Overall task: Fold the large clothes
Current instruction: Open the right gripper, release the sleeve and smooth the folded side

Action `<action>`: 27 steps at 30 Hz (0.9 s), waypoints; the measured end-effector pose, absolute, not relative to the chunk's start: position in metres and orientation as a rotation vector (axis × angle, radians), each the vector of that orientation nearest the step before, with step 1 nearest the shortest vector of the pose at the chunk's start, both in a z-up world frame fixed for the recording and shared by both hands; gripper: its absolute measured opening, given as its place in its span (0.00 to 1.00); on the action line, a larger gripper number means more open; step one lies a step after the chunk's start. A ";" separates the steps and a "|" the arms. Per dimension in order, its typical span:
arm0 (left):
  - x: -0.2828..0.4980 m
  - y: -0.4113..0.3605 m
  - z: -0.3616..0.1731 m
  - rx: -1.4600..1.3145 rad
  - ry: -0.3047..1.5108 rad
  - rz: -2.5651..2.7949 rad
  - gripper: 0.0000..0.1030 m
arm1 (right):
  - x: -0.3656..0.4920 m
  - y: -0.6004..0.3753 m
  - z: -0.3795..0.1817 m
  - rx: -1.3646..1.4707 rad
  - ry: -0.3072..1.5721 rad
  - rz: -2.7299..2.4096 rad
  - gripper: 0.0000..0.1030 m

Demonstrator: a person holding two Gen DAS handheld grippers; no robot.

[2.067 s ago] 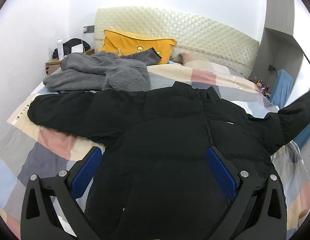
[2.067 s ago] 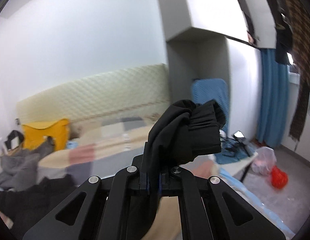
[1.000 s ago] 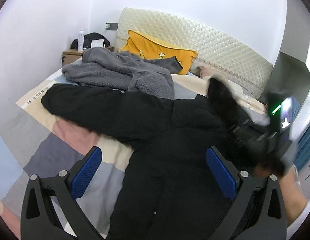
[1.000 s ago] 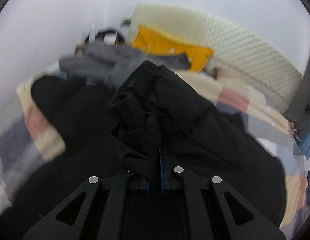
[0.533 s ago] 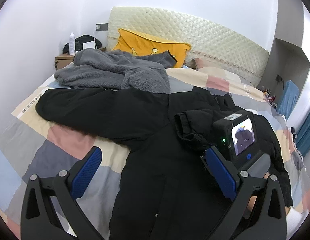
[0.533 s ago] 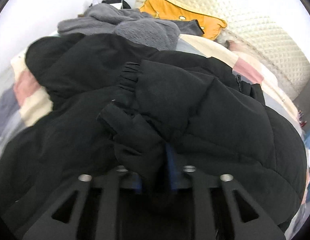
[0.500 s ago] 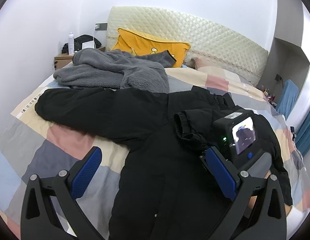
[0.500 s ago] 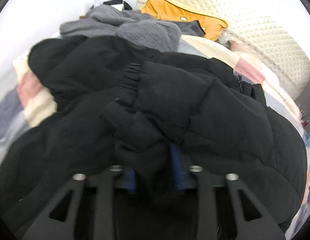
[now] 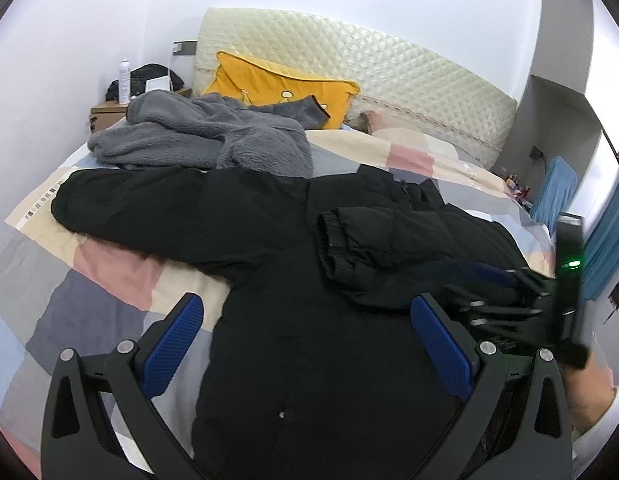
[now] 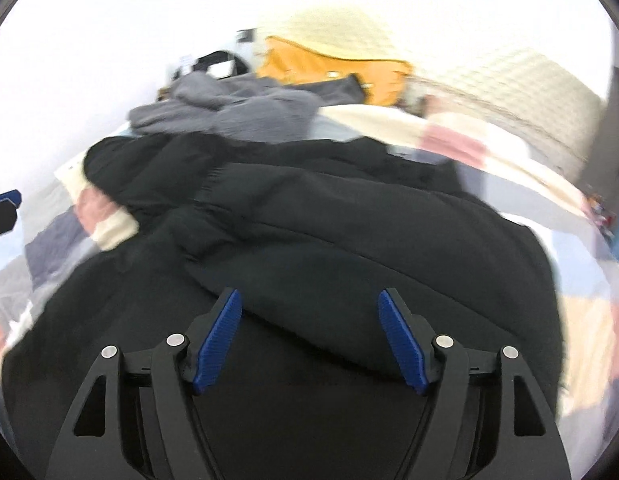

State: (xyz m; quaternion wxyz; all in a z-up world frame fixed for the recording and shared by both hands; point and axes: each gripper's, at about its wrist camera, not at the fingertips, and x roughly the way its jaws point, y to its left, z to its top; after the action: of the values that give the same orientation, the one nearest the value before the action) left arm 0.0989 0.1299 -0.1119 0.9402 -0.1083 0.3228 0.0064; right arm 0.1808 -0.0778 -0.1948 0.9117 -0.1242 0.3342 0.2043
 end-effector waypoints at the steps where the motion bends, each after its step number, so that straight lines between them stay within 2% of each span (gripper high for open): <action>1: 0.098 0.126 -0.112 -0.215 0.659 0.006 1.00 | 0.181 -0.091 -0.195 -0.256 0.683 0.399 0.69; 3: 0.095 0.119 -0.112 -0.220 0.657 -0.006 1.00 | 0.179 -0.126 -0.196 -0.247 0.671 0.301 0.70; 5: 0.090 0.113 -0.110 -0.236 0.640 -0.018 1.00 | 0.180 -0.170 -0.197 -0.198 0.665 0.175 0.82; 6: 0.089 0.108 -0.110 -0.230 0.638 -0.018 1.00 | 0.181 -0.191 -0.198 -0.166 0.657 0.117 0.83; 14: 0.086 0.089 -0.109 -0.178 0.607 -0.022 1.00 | 0.201 -0.277 -0.234 0.024 0.747 0.000 0.85; 21: 0.092 0.079 -0.119 -0.180 0.649 -0.063 1.00 | 0.221 -0.282 -0.272 0.041 0.825 0.044 0.85; 27: 0.095 0.063 -0.126 -0.116 0.650 -0.060 1.00 | 0.229 -0.286 -0.267 0.067 0.769 0.070 0.85</action>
State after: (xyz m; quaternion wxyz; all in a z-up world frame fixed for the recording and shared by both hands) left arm 0.0949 0.0629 -0.1265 0.9455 -0.0567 0.3192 -0.0297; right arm 0.2293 -0.2858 -0.2674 0.9259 0.0328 0.3748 0.0342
